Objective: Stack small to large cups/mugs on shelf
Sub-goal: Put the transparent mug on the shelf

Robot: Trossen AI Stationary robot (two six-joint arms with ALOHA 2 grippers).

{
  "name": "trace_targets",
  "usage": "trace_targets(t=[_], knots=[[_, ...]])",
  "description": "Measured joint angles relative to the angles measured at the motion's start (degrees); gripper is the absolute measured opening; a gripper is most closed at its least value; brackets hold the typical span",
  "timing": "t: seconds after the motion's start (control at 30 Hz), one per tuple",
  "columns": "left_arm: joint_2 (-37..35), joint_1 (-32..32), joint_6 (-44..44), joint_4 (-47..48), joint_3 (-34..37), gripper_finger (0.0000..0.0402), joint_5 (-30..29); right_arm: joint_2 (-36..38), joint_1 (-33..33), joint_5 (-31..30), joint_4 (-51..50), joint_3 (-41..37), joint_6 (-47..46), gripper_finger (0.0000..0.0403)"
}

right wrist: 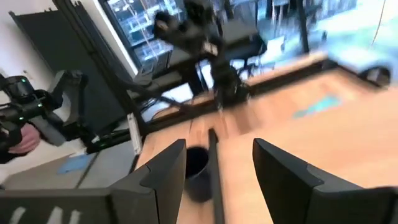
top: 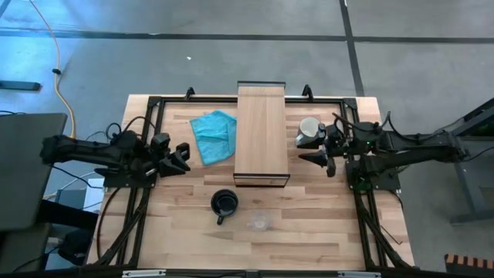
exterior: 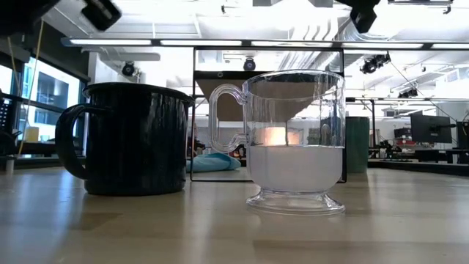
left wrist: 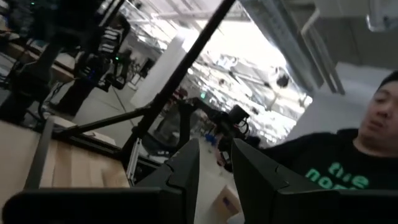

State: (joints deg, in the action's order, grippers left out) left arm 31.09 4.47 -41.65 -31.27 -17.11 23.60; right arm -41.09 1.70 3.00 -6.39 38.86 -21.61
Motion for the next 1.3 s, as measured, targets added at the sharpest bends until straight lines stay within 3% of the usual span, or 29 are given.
trace_targets(t=[0.2,0.33,0.57,1.03,1.3], knots=[[6.42,0.0,5.15,0.33,-6.58,0.0083,2.55,-3.41,3.74,4.08,-8.58,1.49,-11.68,0.0179],[7.11,0.0,4.18,7.41,-8.69,0.0083,2.81,-6.3,8.39,4.44,-8.98,3.0,-19.85,0.0179],[7.04,0.0,2.35,16.31,-9.1,0.0083,2.95,-12.32,13.98,3.13,-8.92,6.93,-28.39,0.0179],[7.0,0.0,2.16,19.21,-9.1,0.0083,3.01,-26.27,20.76,3.23,-8.79,14.97,-47.48,0.0179],[7.0,0.0,2.16,23.47,-9.12,0.0083,3.03,-33.84,22.84,3.47,-9.35,17.82,-51.93,0.0179]])
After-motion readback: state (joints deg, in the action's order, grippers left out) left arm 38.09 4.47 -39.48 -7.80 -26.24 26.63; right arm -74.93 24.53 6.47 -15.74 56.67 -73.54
